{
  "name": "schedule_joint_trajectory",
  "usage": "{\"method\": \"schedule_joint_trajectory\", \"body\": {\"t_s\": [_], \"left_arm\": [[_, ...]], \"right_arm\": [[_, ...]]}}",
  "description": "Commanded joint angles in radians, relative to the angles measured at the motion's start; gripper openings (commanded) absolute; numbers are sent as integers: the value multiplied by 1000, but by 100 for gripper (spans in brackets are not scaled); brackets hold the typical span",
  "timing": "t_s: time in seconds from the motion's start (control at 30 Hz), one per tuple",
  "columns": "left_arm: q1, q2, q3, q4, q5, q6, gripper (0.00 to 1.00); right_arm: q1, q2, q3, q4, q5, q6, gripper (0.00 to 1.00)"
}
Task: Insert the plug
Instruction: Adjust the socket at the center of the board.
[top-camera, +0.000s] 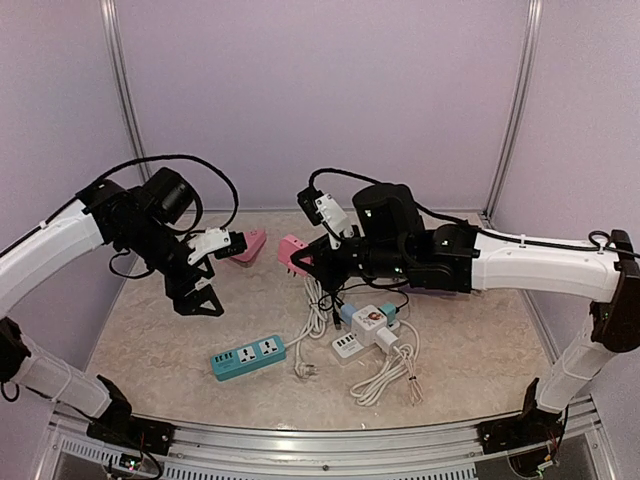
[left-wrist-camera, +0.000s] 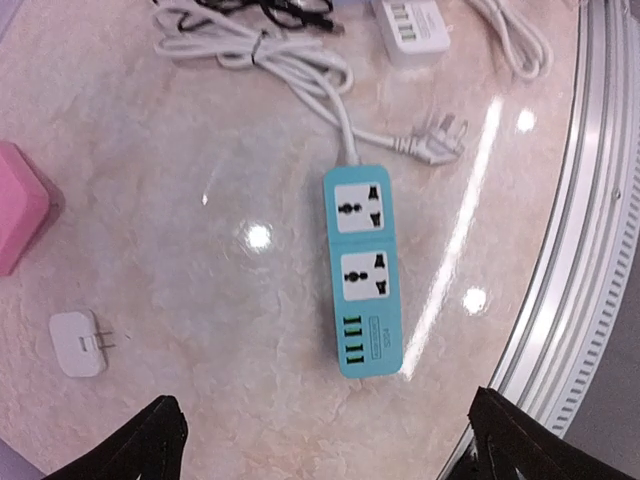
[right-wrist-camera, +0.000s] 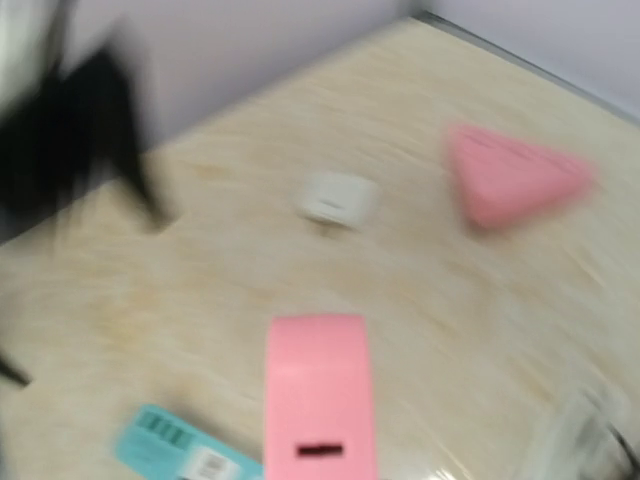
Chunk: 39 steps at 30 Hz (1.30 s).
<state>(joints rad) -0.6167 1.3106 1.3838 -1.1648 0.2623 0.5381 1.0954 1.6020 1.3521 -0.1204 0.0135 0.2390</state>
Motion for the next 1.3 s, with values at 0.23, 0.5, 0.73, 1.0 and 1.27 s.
{"method": "schedule_joint_trajectory", "body": {"t_s": [0.23, 0.5, 0.73, 1.0, 1.27], "left_arm": [[-100, 92, -439, 361, -163, 48, 99], [-70, 284, -432, 459, -133, 83, 89], [-173, 339, -574, 586, -130, 142, 83], [-226, 332, -608, 543, -91, 231, 50], [-262, 235, -643, 474, -44, 305, 52]], "right_arm": [[-14, -173, -184, 11, 163, 206, 0], [33, -191, -209, -8, 216, 232, 0], [66, -196, -207, -39, 255, 237, 0], [76, -185, -188, -50, 247, 218, 0], [91, -152, -173, -53, 213, 184, 0]]}}
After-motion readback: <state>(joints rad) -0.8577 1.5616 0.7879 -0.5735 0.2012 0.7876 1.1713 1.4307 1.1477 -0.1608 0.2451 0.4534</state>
